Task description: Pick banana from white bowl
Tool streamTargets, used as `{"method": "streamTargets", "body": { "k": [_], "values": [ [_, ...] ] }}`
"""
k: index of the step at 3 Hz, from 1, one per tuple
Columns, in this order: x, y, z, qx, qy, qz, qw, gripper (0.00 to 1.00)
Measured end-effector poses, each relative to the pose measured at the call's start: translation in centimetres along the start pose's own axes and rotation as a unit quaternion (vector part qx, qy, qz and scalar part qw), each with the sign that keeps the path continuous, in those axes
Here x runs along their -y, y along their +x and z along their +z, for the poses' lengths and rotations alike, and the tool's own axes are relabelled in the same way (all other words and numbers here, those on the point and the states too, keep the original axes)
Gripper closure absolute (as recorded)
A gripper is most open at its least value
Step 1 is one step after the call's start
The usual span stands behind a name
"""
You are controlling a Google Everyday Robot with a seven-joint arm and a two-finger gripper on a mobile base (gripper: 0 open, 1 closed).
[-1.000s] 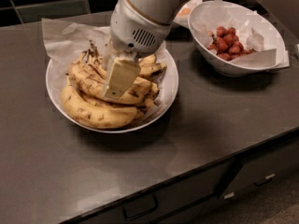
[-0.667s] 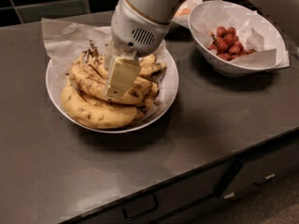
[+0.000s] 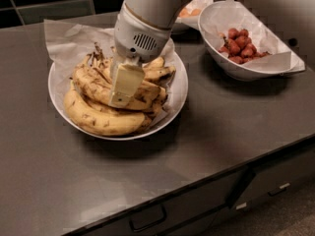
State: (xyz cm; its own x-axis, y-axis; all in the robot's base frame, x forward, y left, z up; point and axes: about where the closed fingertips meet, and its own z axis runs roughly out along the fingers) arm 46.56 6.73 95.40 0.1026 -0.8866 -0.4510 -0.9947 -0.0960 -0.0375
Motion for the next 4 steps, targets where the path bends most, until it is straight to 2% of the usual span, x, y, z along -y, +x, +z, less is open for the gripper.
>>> {"method": "streamTargets", "body": {
  "k": [1,2,3,4],
  "values": [
    [0.28,0.02,0.66,-0.005,-0.007,0.003,1.0000,0.47],
    [0.28,0.02,0.67,-0.005,-0.007,0.003,1.0000,0.65],
    [0.28,0.02,0.67,-0.005,-0.007,0.003,1.0000,0.89],
    [0.25,-0.04,0.53,-0.005,-0.007,0.003,1.0000,1.00]
  ]
}}
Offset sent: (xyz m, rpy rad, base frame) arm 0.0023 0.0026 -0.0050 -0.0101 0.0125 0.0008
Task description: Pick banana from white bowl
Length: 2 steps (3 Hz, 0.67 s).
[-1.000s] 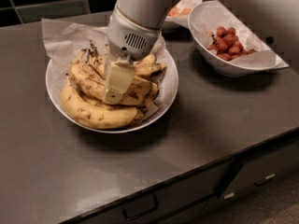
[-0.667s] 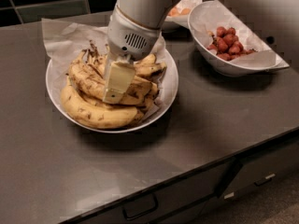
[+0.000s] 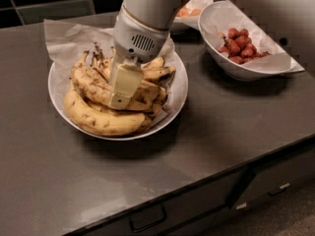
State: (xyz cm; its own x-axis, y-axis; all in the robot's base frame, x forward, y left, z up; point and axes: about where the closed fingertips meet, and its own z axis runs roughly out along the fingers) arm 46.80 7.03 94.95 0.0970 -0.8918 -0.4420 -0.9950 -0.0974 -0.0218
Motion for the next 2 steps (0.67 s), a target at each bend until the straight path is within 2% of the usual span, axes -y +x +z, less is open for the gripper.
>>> {"method": "streamTargets", "body": {
  "k": [1,2],
  "values": [
    [-1.3,-0.4,-2.3,0.018,0.035,-0.021,0.9990,1.00],
    [-3.0,-0.7,-5.2,0.063,0.071,-0.060,0.9937,1.00]
  ]
}}
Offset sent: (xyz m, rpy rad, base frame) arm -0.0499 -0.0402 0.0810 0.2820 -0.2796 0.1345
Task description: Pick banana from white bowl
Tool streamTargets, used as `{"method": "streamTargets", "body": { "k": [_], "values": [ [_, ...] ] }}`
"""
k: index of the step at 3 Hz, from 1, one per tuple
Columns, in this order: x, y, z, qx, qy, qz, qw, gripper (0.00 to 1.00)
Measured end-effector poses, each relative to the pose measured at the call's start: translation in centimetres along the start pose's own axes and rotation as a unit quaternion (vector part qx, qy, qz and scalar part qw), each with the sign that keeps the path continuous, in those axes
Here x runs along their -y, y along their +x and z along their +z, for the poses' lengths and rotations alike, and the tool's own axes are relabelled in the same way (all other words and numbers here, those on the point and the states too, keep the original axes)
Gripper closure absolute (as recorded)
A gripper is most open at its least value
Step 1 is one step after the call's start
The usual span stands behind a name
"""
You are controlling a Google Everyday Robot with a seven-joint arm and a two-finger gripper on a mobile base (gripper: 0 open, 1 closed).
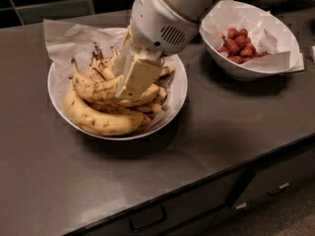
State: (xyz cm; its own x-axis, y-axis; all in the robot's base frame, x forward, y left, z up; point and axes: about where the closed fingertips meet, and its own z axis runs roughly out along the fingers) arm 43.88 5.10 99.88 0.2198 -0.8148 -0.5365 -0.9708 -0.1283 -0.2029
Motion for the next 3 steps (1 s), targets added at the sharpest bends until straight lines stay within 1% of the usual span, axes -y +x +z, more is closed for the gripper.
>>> {"method": "streamTargets", "body": {
  "k": [1,2,3],
  "values": [
    [-0.8,-0.2,-2.4,0.043,0.023,-0.036,0.9982,1.00],
    [-1.3,-0.6,-4.3,0.075,0.041,-0.067,0.9941,1.00],
    [-1.5,-1.0,-4.3,0.074,0.041,-0.073,0.9937,1.00]
  ]
}}
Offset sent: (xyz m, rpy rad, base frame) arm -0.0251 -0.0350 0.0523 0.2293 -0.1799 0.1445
